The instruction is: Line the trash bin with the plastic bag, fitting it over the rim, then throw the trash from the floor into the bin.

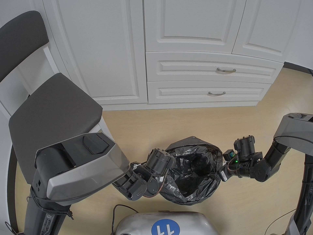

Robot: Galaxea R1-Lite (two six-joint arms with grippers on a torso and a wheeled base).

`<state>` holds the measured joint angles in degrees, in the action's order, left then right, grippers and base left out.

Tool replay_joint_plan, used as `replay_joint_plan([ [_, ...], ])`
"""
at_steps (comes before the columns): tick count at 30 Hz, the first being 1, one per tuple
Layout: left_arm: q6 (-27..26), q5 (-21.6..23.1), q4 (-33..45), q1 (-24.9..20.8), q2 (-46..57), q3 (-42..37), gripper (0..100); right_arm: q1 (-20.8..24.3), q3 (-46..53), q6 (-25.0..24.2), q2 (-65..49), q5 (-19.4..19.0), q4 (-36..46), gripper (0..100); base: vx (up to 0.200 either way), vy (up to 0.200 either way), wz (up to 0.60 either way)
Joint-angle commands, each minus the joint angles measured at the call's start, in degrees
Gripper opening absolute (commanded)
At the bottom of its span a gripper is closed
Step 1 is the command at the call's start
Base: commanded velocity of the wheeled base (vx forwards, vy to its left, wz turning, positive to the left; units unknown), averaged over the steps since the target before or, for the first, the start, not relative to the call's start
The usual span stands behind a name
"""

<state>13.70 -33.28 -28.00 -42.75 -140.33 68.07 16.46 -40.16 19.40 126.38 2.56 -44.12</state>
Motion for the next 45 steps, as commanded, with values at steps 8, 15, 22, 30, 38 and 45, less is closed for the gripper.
replay_joint_plan([
  [8,0.10,-0.03,-5.57,-1.02,2.16,-6.55,100,-3.45,1.75,4.16,-2.98,0.16,0.44,100,0.000,0.000,0.00],
  [15,0.27,-0.03,-12.16,-1.81,2.86,-12.00,100,-6.70,3.68,11.98,-4.21,0.16,1.49,100,0.000,0.000,0.00],
  [22,0.18,-0.03,-19.37,-2.69,2.86,-16.57,100,-7.76,3.07,12.25,-4.21,0.16,3.25,100,0.000,0.000,0.00],
  [30,0.18,0.06,-23.59,-3.13,2.86,-18.85,100,-8.11,2.27,13.21,-1.84,0.16,3.69,100,0.000,0.000,0.00],
  [38,0.27,0.06,-27.55,-3.04,2.78,-20.87,100,-8.20,0.25,13.12,2.82,0.16,3.86,100,0.000,0.000,0.00],
  [45,0.18,0.06,-30.09,-3.13,2.69,-22.37,100,-8.11,-0.45,12.95,4.31,0.16,3.07,100,0.000,0.000,0.00],
])
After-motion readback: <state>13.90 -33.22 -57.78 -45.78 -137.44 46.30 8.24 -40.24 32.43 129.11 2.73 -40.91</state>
